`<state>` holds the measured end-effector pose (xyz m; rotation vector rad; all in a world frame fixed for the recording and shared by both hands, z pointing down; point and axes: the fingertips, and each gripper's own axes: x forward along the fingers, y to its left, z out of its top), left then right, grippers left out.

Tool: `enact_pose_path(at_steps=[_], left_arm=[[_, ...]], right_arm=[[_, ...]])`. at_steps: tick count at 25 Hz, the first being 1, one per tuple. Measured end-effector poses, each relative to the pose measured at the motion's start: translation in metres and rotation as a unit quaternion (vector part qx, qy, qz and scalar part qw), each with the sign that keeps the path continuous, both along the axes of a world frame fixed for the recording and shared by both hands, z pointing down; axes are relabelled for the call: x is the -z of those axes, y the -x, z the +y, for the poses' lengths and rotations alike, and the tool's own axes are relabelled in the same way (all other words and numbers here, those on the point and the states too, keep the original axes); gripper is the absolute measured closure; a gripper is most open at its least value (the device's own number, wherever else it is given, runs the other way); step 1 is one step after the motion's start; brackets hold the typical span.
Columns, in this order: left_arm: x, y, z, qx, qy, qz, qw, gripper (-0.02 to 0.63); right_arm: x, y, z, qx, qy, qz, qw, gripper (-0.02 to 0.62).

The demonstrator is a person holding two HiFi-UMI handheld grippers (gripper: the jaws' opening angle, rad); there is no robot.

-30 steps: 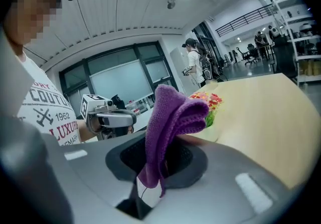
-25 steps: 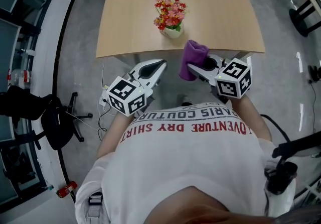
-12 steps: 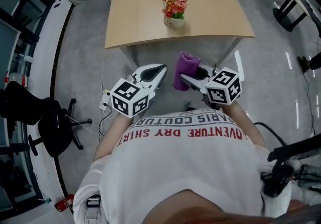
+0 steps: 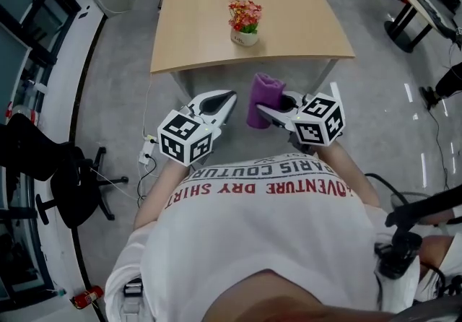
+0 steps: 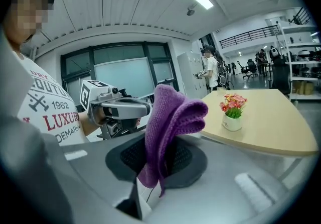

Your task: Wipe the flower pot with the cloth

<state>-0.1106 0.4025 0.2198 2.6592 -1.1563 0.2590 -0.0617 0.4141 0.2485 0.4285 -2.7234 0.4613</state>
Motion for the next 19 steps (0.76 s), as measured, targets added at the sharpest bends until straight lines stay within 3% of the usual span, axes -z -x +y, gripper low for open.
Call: enact_pose_path(at_steps=[12,19], left_arm=[[0.006,-0.014,0.010,0.000,0.012,-0.001,0.9999,0.604],[0.006,0.003,-0.001,-0.003,0.014,0.001,0.9999,0.604]], right_arm=[[0.006,-0.008,0.014,0.004,0.007,-0.008,1.000,0.534],[0.006,0.009,0.002,0.003,0.009,-0.006,1.000,0.534]])
